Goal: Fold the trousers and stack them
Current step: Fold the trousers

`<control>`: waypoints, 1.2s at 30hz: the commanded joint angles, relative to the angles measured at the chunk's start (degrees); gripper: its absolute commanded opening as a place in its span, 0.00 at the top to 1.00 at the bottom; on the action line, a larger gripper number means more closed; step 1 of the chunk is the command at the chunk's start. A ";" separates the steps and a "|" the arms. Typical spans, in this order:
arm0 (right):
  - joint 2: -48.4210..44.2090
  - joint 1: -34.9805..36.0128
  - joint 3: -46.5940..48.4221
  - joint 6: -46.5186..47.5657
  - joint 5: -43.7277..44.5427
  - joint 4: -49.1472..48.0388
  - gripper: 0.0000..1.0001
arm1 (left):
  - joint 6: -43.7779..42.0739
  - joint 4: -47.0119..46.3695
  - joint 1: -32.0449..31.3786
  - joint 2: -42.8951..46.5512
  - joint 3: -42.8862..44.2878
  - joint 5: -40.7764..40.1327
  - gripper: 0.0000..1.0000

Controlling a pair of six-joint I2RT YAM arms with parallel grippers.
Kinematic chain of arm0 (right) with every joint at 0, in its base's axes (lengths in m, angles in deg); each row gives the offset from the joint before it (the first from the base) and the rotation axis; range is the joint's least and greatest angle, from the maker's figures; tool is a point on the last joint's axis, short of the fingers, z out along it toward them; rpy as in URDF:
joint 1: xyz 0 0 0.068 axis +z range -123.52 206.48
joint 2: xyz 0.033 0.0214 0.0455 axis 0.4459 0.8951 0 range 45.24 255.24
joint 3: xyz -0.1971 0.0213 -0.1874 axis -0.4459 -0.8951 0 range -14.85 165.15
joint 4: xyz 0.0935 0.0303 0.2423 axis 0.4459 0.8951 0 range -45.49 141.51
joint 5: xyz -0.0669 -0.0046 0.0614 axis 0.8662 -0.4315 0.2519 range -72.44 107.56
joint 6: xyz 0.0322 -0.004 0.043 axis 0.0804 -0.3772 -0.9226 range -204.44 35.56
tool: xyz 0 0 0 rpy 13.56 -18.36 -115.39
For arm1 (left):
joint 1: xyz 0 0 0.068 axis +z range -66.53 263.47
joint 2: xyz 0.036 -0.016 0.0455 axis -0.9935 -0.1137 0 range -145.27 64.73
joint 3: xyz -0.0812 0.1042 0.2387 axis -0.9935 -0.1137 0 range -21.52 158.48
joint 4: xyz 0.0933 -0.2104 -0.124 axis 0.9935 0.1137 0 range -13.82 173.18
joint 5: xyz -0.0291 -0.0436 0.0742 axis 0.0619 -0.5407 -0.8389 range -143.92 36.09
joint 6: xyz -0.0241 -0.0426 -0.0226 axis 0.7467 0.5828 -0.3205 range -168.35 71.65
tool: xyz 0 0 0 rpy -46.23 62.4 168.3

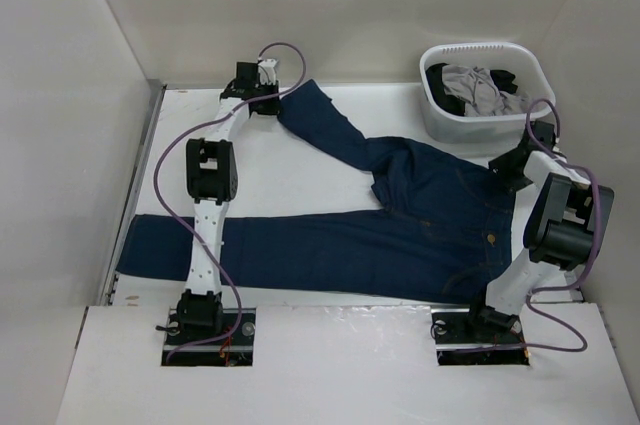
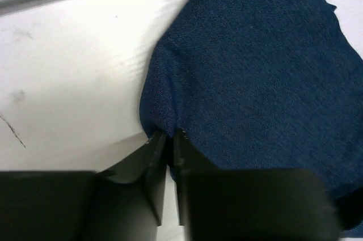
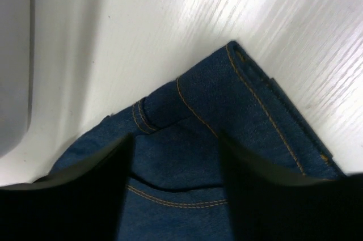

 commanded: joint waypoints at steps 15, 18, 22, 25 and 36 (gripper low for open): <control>-7.85 -2.57 -8.73 -0.24 -8.81 -8.29 0.72 | -22.21 12.13 15.24 50.70 -52.96 -4.80 0.97; -8.03 1.82 -6.28 3.11 -7.50 -6.98 0.43 | -24.43 12.14 16.39 57.65 -60.53 -7.69 0.95; -4.88 5.43 -1.89 5.83 -4.69 -4.08 0.00 | -23.47 12.31 19.03 62.58 -62.92 -8.50 0.94; -1.19 6.66 1.54 6.72 -4.33 -1.88 0.00 | -23.02 13.37 17.90 64.00 -60.39 -8.05 0.93; 4.54 7.28 6.48 5.66 0.32 0.24 0.00 | -24.78 36.11 8.58 46.36 -25.17 -14.74 0.86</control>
